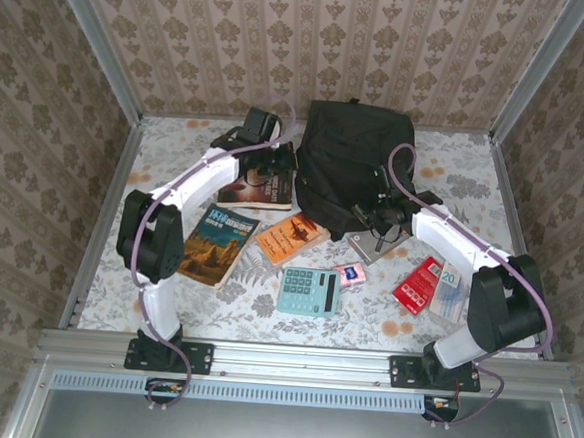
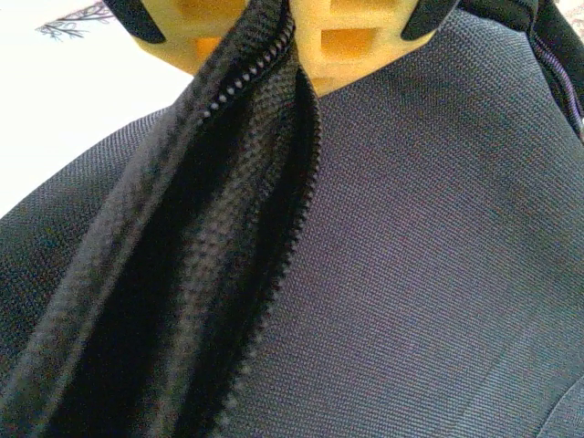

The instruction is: Pack the student bag

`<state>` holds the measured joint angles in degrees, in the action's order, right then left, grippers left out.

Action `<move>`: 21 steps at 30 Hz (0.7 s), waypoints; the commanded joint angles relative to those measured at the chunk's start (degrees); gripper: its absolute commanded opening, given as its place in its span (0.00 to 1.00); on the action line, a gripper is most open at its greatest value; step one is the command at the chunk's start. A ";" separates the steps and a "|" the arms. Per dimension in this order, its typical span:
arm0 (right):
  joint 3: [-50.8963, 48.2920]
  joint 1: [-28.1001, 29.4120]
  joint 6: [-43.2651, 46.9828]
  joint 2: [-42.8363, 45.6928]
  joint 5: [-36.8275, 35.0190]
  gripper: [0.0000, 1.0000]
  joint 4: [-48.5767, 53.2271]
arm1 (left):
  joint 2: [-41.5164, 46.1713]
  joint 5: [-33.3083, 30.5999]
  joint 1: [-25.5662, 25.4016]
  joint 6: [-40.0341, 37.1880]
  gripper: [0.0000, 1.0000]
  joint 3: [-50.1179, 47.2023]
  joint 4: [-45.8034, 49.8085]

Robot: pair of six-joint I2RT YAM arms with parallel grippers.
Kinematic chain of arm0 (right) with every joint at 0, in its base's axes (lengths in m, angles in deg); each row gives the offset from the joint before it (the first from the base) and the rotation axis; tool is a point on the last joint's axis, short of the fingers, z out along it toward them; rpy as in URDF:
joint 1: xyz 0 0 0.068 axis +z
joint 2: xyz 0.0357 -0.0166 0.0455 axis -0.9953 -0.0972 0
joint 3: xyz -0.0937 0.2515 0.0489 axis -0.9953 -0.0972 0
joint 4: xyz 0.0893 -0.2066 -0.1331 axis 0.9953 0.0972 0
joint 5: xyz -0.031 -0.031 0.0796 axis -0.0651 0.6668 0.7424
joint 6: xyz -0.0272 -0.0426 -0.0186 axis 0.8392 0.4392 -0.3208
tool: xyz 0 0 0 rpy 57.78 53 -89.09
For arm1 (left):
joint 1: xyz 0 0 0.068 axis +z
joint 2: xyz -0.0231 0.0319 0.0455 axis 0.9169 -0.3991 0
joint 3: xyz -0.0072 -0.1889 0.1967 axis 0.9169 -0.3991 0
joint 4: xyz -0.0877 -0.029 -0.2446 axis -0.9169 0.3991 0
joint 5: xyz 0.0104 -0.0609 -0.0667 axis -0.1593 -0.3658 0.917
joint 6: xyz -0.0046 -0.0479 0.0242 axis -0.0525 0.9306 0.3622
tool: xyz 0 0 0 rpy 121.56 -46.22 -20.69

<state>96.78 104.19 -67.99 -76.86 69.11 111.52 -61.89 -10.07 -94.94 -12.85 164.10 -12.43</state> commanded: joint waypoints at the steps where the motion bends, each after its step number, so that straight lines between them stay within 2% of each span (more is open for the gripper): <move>1: 0.01 0.45 5.47 3.21 -0.74 0.00 3.89 | -2.76 -3.87 1.00 -4.41 0.00 6.35 3.17; 12: 1.23 0.62 11.32 4.13 1.32 0.00 5.06 | -13.11 -2.90 3.96 -6.65 0.00 19.43 7.04; 17: 3.54 0.70 14.40 4.47 3.06 0.00 4.92 | -12.85 -1.38 4.01 -6.92 0.00 21.56 7.75; 18: 4.47 0.71 15.44 4.30 3.77 0.00 5.12 | -12.37 -1.19 4.12 -7.02 0.05 21.60 8.15; 21: 6.79 0.88 18.62 3.34 6.53 0.00 5.52 | -10.32 0.41 4.47 -7.30 0.35 20.38 8.73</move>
<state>99.43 104.43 -54.75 -74.24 71.82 116.77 -75.64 -11.03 -91.36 -19.03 183.64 -5.02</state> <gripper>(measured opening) 0.073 0.309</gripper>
